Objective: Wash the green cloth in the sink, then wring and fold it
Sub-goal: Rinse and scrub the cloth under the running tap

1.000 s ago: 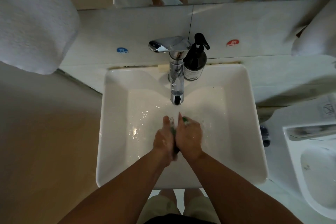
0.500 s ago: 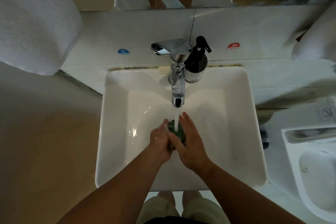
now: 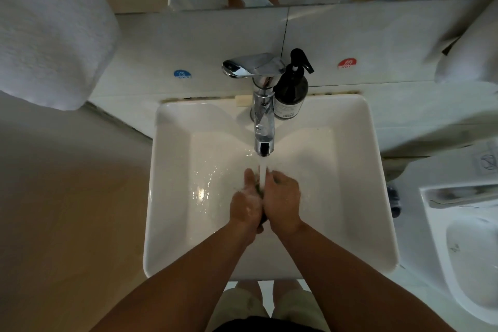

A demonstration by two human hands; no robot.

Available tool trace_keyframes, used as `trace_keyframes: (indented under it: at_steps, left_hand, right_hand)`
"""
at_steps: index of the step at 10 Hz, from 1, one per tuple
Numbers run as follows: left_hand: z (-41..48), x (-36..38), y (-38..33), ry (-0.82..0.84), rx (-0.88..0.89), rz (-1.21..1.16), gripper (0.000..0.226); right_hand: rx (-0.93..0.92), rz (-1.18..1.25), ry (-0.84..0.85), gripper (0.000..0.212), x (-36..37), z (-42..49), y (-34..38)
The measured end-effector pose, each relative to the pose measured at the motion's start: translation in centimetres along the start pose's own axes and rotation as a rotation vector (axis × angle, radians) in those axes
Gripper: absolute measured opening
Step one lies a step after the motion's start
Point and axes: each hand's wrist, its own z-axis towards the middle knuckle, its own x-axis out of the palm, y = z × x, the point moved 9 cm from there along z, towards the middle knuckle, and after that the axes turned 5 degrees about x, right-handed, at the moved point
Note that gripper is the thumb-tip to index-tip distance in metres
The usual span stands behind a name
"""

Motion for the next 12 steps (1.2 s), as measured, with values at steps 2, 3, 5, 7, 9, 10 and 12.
trace_keyframes:
  at_steps: [2, 3, 5, 7, 9, 10, 12]
  left_hand:
    - [-1.1, 1.3, -1.4, 0.143, 0.352, -0.003, 0.037]
    - [-0.5, 1.2, -1.4, 0.098, 0.262, -0.248, 0.023]
    - [-1.4, 1.5, 0.5, 0.134, -0.284, -0.678, 0.041]
    - [-2.5, 2.7, 1.6, 0.138, -0.372, -0.864, 0.043]
    - [-1.0, 2.0, 2.0, 0.042, -0.229, -0.662, 0.057]
    - [-0.4, 1.6, 1.1, 0.078, -0.04, -0.421, 0.065]
    - [-0.8, 1.6, -0.4, 0.099, 0.177, -0.359, 0.036]
  right_hand:
    - [0.526, 0.538, 0.114, 0.043, 0.5, -0.3, -4.2]
    - [0.277, 0.397, 0.131, 0.038, 0.1, -0.7, -2.1]
    - [-0.389, -0.031, 0.232, 0.056, 0.4, -3.4, 0.1]
    - [-0.322, 0.081, 0.056, 0.041, -0.4, -2.8, 2.3]
    - [-0.153, 0.027, 0.016, 0.032, -0.9, -1.6, 2.4]
    - [0.053, -0.067, 0.128, 0.045, -0.6, -0.2, 1.5]
    - [0.282, 0.22, 0.137, 0.041, 0.5, 0.6, -1.6]
